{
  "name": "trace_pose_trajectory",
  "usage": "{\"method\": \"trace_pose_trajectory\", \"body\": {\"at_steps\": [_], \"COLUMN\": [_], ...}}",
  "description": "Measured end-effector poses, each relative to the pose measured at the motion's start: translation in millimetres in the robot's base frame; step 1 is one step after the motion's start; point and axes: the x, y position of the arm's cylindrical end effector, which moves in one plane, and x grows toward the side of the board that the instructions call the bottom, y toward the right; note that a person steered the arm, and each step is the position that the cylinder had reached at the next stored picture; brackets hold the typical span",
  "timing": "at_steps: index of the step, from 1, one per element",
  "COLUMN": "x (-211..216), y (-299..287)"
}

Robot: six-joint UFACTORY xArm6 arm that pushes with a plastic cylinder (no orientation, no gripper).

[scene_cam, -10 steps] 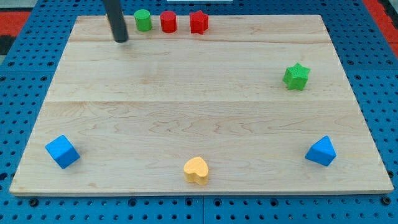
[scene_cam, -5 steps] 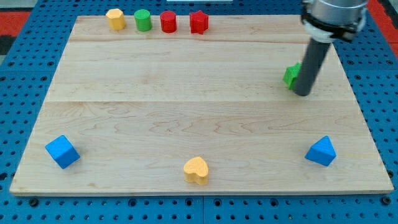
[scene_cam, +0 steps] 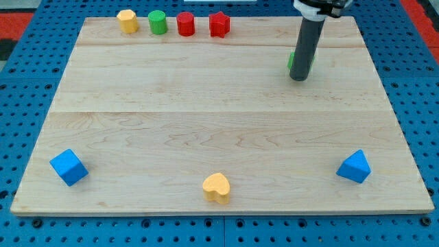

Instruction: Push green star towards the red star

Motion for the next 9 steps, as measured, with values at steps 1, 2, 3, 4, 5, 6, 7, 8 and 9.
{"method": "trace_pose_trajectory", "body": {"at_steps": [1, 2, 3, 4, 5, 6, 7, 8, 9], "x": [-26, -55, -73, -65, -62, -79, -91, -97, -102], "y": [0, 12, 38, 49, 82, 82, 82, 68, 40]}}
